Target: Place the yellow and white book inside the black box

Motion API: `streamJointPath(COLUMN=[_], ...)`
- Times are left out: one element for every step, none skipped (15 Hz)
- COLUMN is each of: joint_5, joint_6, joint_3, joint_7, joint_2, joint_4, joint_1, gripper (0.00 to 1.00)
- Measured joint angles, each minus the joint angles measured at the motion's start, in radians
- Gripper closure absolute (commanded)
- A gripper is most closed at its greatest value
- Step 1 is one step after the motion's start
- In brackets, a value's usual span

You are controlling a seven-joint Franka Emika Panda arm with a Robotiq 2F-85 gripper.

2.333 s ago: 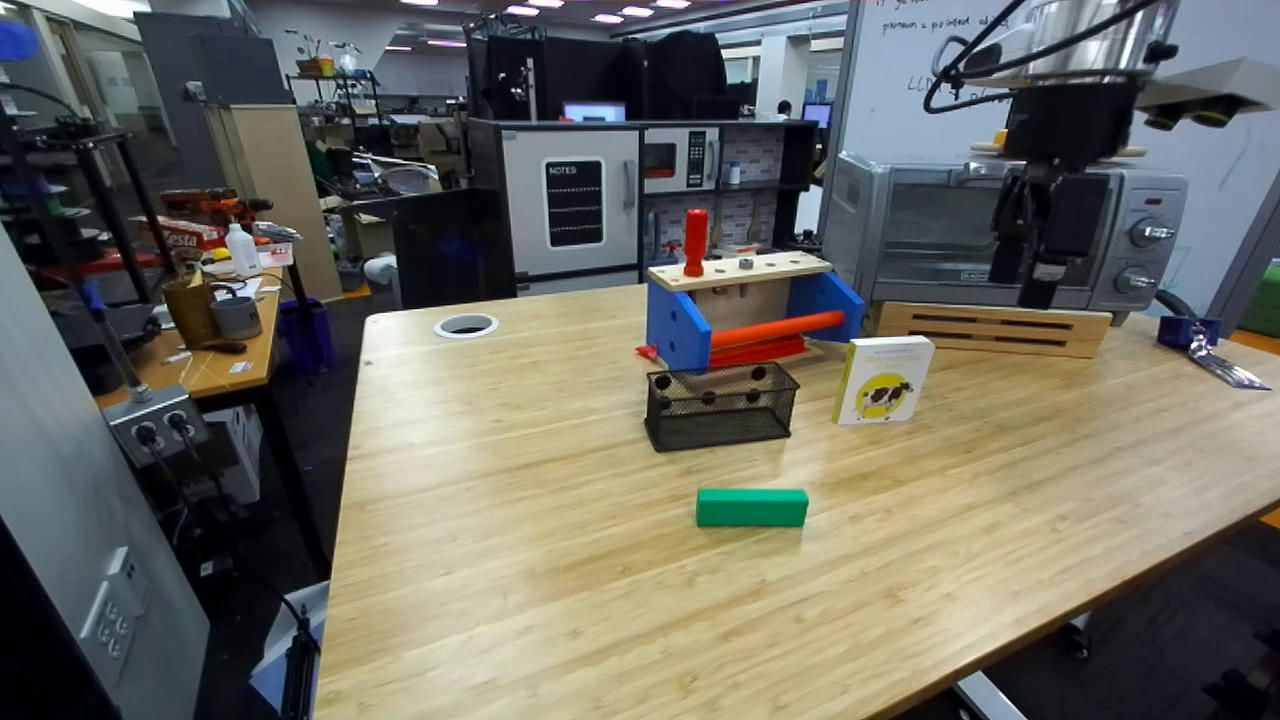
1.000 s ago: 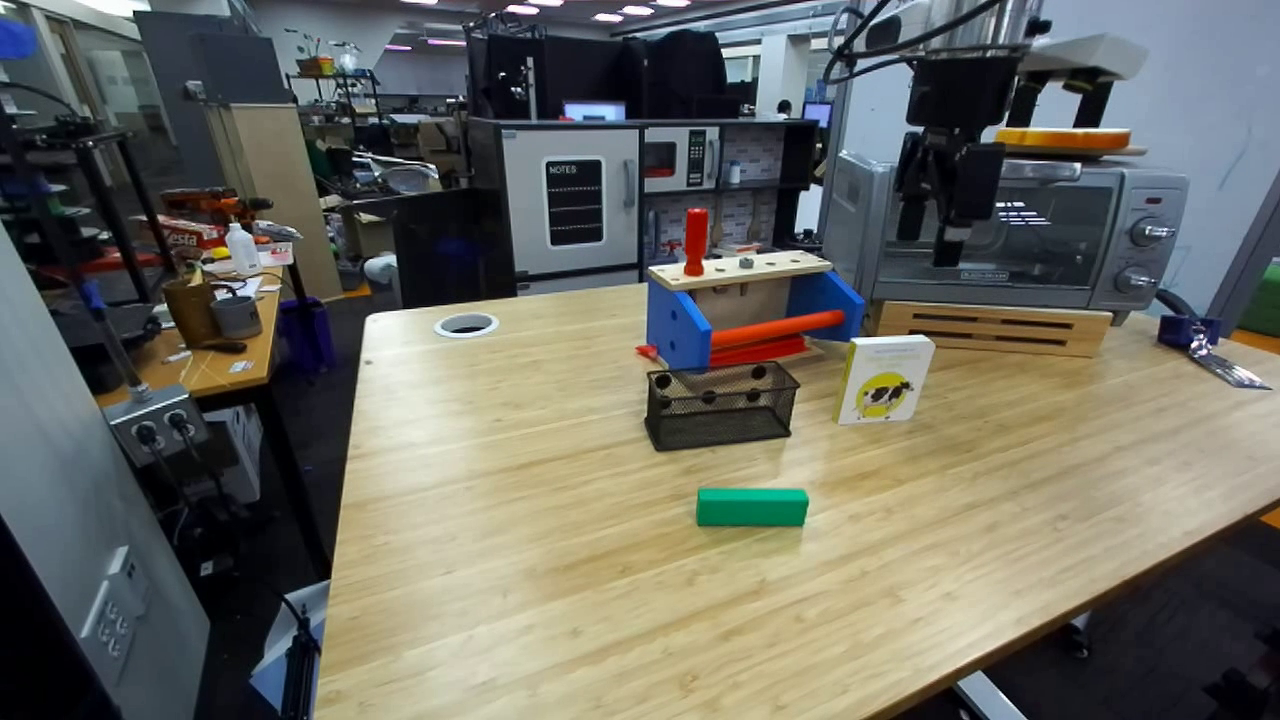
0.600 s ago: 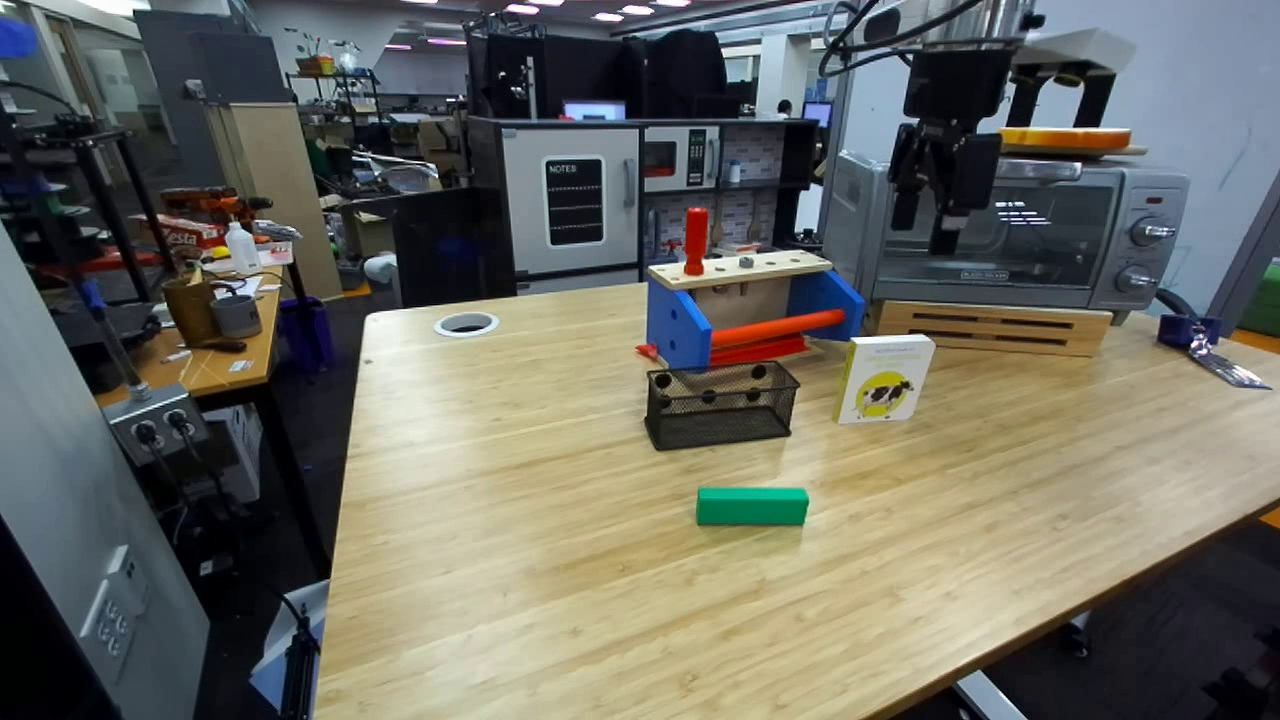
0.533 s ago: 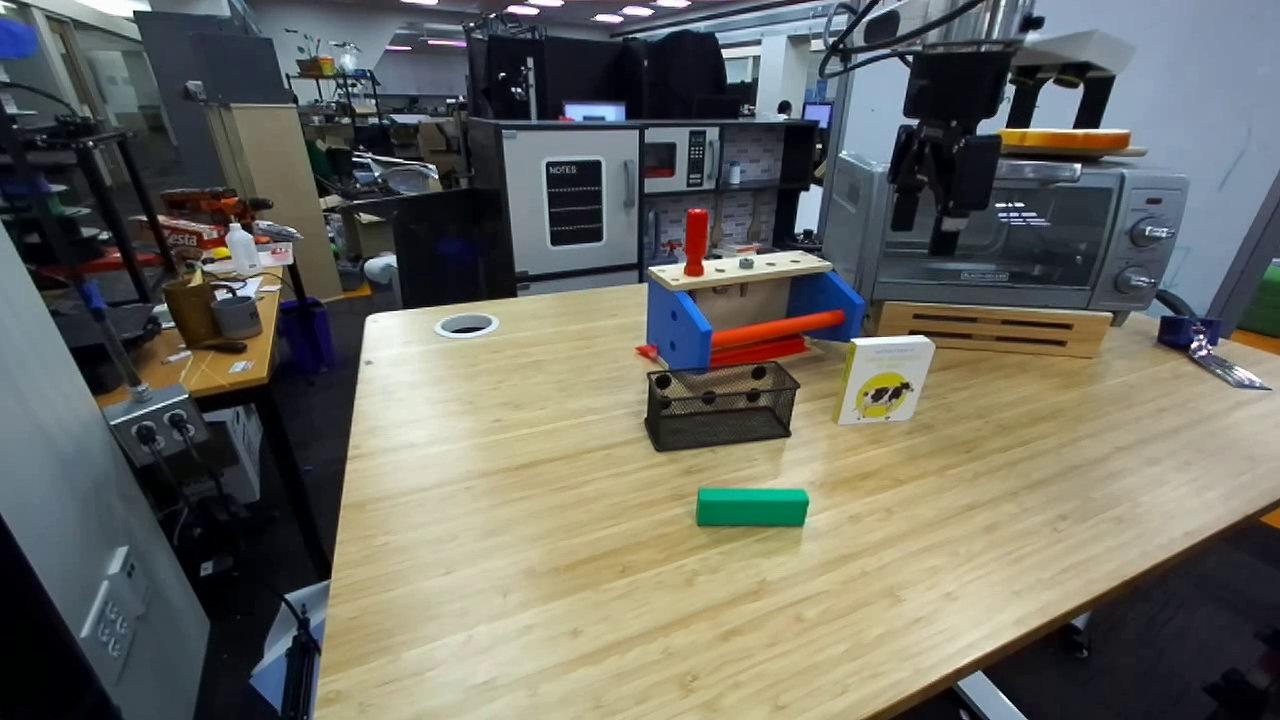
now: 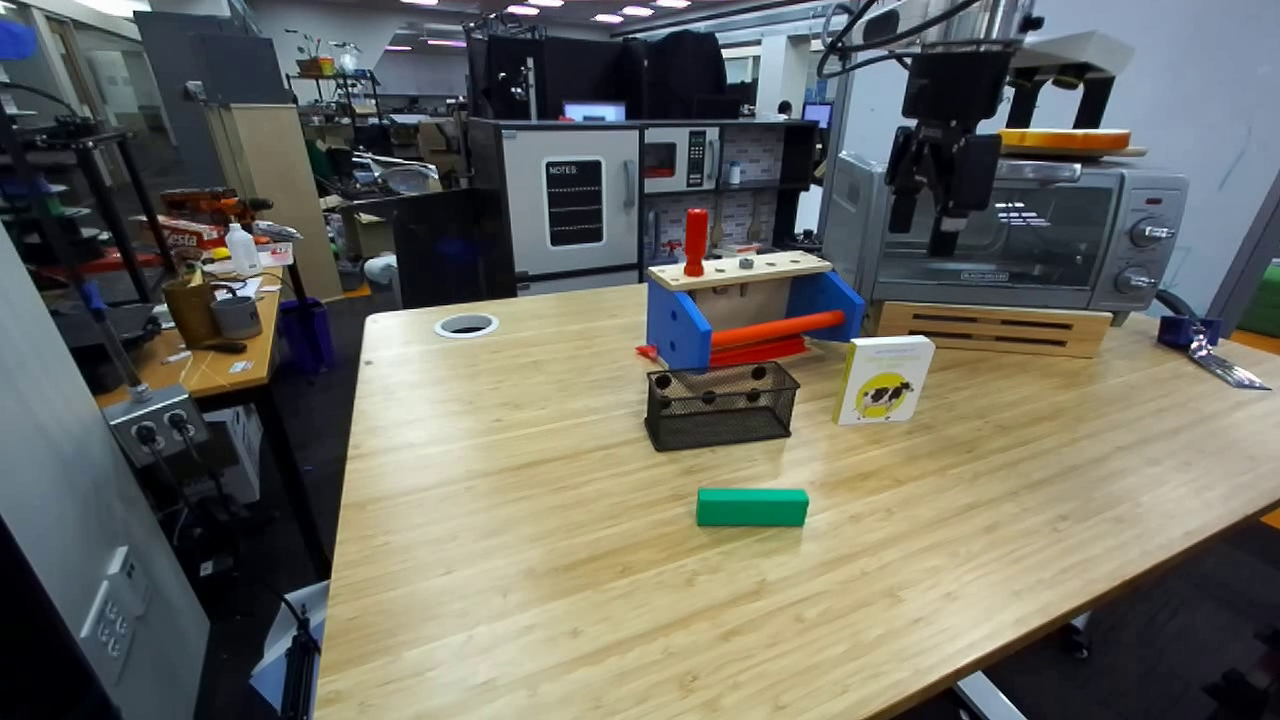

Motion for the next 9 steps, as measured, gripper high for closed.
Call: streamJointPath(joint_5=[0.022, 0.041, 0.057, 0.07, 0.079, 0.085, 0.09, 0.093, 0.095], joint_6=[0.001, 0.001, 0.001, 0.001, 0.0, 0.0, -0.001, -0.002, -0.002], joint_3=[0.0, 0.0, -0.001, -0.001, -0.001, -0.001, -0.001, -0.002, -0.002], joint_7=[-0.041, -0.084, -0.128, -0.17, -0.206, -0.237, -0.26, -0.279, -0.292], joint_2=[0.0, 0.0, 0.0, 0.0, 0.0, 0.0, 0.0, 0.001, 0.001], joint_4=[-0.001, -0.003, -0.006, -0.011, -0.017, -0.025, -0.033, -0.04, -0.045], joint_1=[0.0, 0.0, 0.0, -0.001, -0.001, -0.002, -0.004, -0.006, -0.008], gripper=[0.0, 0.0, 0.0, 0.0, 0.0, 0.0, 0.0, 0.0, 0.0])
